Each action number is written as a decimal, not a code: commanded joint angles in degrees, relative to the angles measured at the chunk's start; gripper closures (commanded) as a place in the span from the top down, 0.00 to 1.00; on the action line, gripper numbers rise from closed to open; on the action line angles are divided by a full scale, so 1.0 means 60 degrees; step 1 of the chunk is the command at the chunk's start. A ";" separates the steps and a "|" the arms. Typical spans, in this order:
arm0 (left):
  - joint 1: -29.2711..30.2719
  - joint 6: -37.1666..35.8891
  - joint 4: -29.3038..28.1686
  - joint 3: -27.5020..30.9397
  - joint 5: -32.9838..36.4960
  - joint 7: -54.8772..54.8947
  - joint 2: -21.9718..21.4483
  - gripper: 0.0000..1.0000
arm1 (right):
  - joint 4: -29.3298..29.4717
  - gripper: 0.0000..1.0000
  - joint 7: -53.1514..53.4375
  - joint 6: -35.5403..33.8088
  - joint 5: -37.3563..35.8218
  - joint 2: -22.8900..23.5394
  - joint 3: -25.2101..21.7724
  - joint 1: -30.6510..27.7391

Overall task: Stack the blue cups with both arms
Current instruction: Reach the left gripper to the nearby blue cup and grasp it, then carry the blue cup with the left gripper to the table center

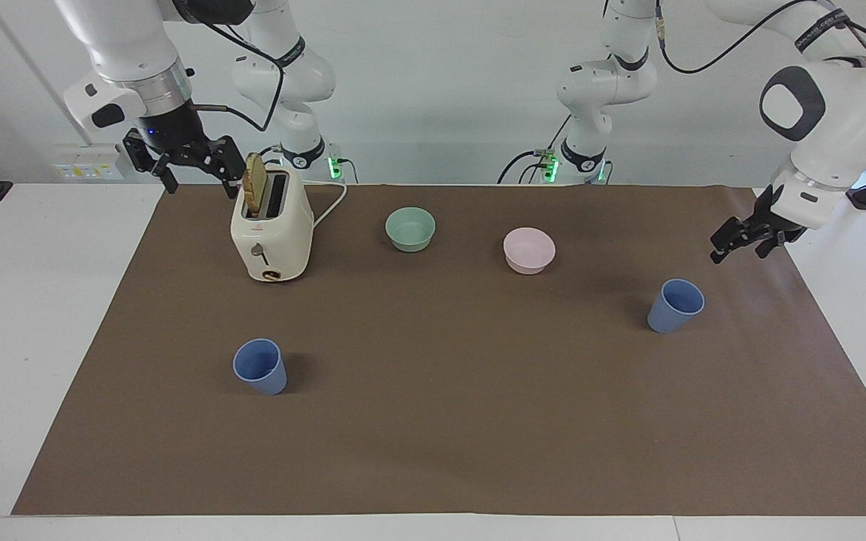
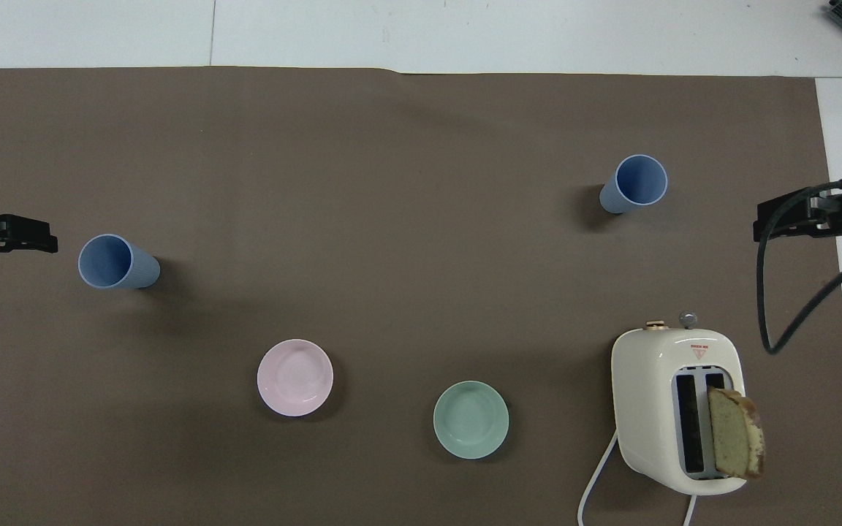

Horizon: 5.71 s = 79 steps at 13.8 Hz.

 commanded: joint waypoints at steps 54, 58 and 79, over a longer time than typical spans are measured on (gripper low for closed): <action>-0.5794 0.0750 0.1918 -0.0223 -0.0620 -0.7801 0.2122 0.00 | -0.0009 1.00 -0.0329 -0.0020 0.0174 -0.0062 0.0009 -0.0168; -0.6454 0.1921 0.2055 -0.0237 -0.0753 -0.8418 0.2843 0.00 | -0.0024 1.00 -0.0329 0.0082 0.0175 -0.0062 0.0009 -0.0183; -0.6866 0.2567 0.1644 -0.0223 -0.0636 -0.8345 0.3400 0.35 | -0.0082 1.00 -0.0329 0.0273 0.0174 -0.0062 0.0009 -0.0242</action>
